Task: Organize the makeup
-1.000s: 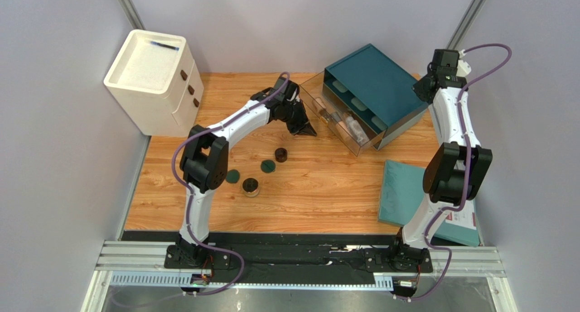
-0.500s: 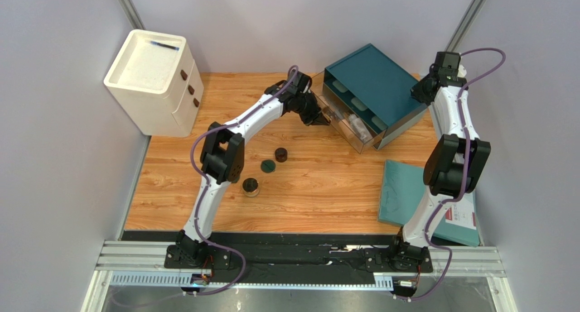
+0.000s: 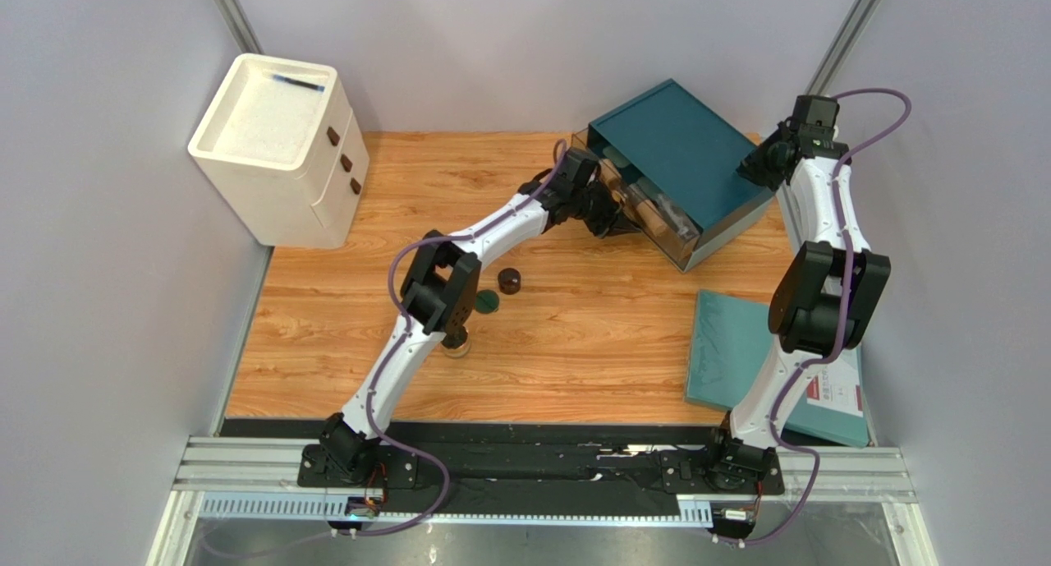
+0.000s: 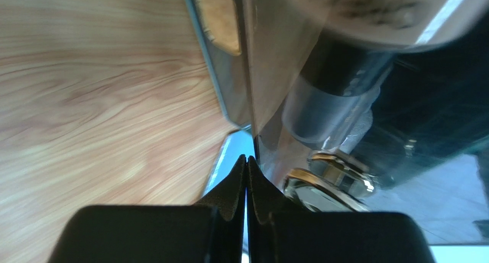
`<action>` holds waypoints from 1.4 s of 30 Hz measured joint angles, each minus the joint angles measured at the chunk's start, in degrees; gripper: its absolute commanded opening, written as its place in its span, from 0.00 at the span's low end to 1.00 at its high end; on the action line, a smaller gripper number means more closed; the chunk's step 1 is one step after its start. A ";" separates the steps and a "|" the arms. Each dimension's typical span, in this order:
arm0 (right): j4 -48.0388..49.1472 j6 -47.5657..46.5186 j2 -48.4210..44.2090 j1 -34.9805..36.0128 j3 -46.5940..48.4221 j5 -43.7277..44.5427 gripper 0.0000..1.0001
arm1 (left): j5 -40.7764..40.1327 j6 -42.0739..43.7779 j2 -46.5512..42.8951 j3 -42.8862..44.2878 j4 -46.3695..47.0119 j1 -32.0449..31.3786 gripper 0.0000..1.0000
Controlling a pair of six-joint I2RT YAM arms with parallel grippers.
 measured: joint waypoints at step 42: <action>0.24 -2.84 0.68 -1.25 0.00 -6.84 0.04 | 2.56 -10.40 -3.72 -17.62 21.24 1.62 0.58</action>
